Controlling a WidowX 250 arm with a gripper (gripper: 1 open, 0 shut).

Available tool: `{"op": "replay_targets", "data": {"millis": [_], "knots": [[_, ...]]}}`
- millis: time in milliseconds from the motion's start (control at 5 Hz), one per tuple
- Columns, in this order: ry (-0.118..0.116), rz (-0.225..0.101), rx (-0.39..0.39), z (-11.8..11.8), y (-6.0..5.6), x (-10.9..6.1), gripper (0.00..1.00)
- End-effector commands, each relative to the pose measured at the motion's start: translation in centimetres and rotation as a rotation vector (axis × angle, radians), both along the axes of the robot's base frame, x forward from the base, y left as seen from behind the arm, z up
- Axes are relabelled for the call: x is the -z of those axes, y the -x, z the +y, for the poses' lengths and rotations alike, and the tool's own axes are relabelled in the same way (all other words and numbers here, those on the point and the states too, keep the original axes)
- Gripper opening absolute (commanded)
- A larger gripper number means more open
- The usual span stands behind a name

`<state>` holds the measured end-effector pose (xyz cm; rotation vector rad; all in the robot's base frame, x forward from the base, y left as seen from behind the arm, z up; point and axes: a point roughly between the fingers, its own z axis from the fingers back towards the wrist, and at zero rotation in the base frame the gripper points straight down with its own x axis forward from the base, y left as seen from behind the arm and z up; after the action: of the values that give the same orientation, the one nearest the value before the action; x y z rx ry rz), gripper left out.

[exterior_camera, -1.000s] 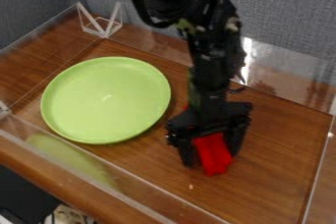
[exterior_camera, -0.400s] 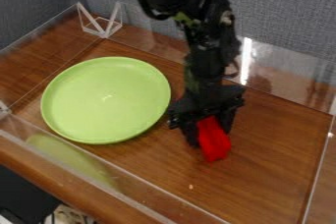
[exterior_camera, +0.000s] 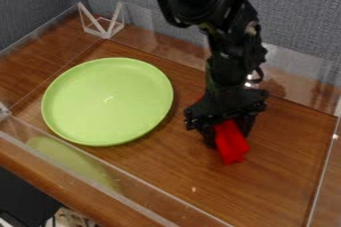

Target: Put the red object on the green plate

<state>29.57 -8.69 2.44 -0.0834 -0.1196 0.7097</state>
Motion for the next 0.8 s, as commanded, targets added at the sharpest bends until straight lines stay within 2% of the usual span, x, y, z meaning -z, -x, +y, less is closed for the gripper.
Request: {"op": "replay_targets", "data": {"millis": [0,200,400,600], "knots": [[-0.008,-0.033,0.058,-0.9,0.3,-1.0,1.0],[-0.037,-0.044,0.084,-0.8,0.8,-1.0,0.0],[-0.05,-0.051,0.107,-0.6,1.3,-0.9,1.0],[-0.067,-0.052,0.082,-0.7,1.3,-1.2,1.0]]}}
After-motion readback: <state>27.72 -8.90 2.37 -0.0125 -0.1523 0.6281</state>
